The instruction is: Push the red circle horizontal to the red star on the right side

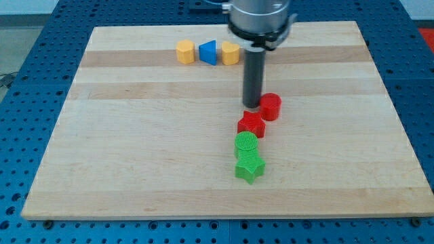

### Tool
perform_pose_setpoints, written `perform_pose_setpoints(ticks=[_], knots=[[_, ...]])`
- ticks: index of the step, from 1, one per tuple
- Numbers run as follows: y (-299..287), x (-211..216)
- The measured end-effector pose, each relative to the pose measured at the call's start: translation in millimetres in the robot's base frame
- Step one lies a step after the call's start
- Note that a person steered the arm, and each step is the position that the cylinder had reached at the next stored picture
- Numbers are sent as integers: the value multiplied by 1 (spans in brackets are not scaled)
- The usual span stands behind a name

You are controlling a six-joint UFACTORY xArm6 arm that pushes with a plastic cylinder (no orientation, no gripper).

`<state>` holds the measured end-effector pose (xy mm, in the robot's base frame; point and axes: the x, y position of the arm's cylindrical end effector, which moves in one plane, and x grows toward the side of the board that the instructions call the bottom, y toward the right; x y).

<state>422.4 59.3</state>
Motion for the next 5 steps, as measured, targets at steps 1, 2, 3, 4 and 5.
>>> perform_pose_setpoints(ticks=[1,2,3,4,5], knots=[[29,0],[29,11],[22,35],[19,67],[19,98]])
